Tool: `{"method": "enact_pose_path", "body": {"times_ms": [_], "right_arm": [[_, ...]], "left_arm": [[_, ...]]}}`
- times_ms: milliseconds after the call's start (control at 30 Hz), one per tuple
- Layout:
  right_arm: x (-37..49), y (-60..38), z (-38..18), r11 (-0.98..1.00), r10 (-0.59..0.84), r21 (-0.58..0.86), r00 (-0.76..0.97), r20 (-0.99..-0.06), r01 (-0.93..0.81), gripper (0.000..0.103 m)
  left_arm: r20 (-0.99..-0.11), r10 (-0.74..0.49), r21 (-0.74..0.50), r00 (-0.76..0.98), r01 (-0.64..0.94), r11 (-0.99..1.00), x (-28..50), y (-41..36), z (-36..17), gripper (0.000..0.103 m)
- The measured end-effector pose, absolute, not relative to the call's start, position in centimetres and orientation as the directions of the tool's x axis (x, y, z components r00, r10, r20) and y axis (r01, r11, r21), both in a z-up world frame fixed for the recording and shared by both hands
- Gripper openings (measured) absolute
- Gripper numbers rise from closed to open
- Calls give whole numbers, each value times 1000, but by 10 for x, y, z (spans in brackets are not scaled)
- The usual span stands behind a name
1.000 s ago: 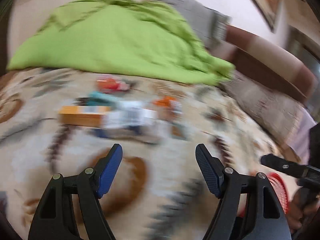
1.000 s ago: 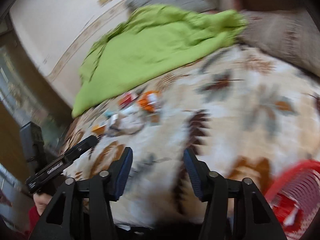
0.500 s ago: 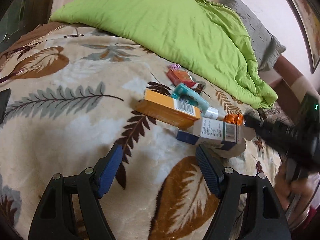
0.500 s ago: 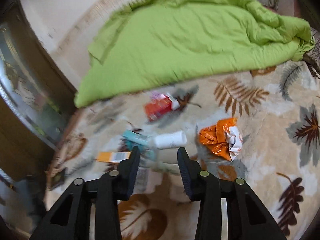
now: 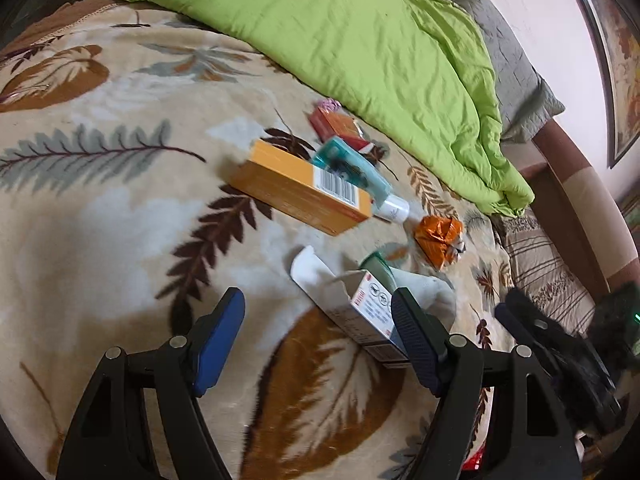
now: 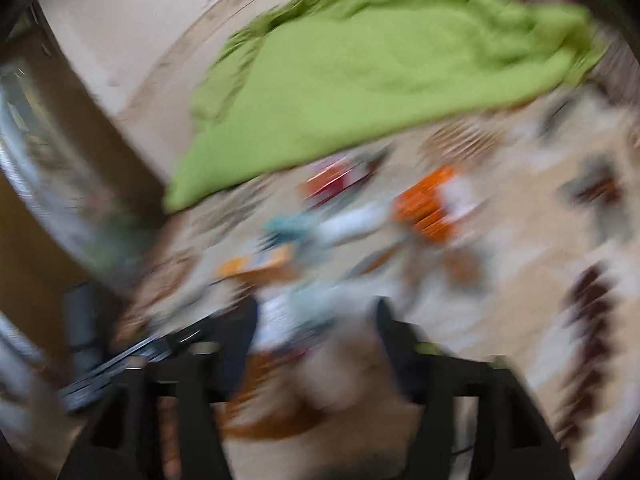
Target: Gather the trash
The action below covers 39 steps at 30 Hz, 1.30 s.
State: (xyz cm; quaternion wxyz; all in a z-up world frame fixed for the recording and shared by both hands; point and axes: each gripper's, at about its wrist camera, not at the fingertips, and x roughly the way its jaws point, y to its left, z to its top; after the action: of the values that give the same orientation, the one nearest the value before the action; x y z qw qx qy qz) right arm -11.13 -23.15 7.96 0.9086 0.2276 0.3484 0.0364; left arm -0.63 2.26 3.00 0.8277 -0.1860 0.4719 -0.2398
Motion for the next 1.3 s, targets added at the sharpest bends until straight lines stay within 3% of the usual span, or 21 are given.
{"method": "enact_pose_path", "body": {"times_ms": [67,167,300,333,367,400,633,800,1100,1167,1300], "right_arm": [[-103,-243,69,898,172,409,730,-662,159,74],[-89,-254,35,792,319,577,670,-670,199,74],[-64,-243,17,800,346,565,615,-708,201,74],[-63,-241,14,797,342,566,616,-710,210,67],[-62,-242,9,773,367,597,615,-698,216,42],[-62,-243,4,753,396,621,604,-692,218,38],[-93,-227,3,732,385,636,619,-684,247,29],[-122,-193,5,697,487,696,601,-634,171,28],[-133,-243,49,828,153,503,764,-626,246,28],[-132,-241,54,839,149,492,771,-619,234,28],[-130,-233,57,856,166,478,769,-618,199,28]], "left_arm": [[-700,-554,-514,450,220,829,-6,20,30,74],[-704,-542,-514,460,196,835,-4,22,29,74],[-711,-540,-515,452,189,836,-3,26,27,74],[-710,-542,-518,450,188,835,-2,28,26,74],[-706,-548,-526,449,186,830,-2,31,27,74],[-702,-553,-533,448,184,826,-3,33,27,74],[-663,-645,-631,378,181,755,-10,43,28,74],[-682,-617,-586,393,211,783,-18,39,35,74],[-775,-496,-451,392,208,868,-35,18,19,74],[-797,-414,-339,440,243,909,-40,5,21,69],[-809,-304,-188,503,268,945,-41,-10,19,42]]}}
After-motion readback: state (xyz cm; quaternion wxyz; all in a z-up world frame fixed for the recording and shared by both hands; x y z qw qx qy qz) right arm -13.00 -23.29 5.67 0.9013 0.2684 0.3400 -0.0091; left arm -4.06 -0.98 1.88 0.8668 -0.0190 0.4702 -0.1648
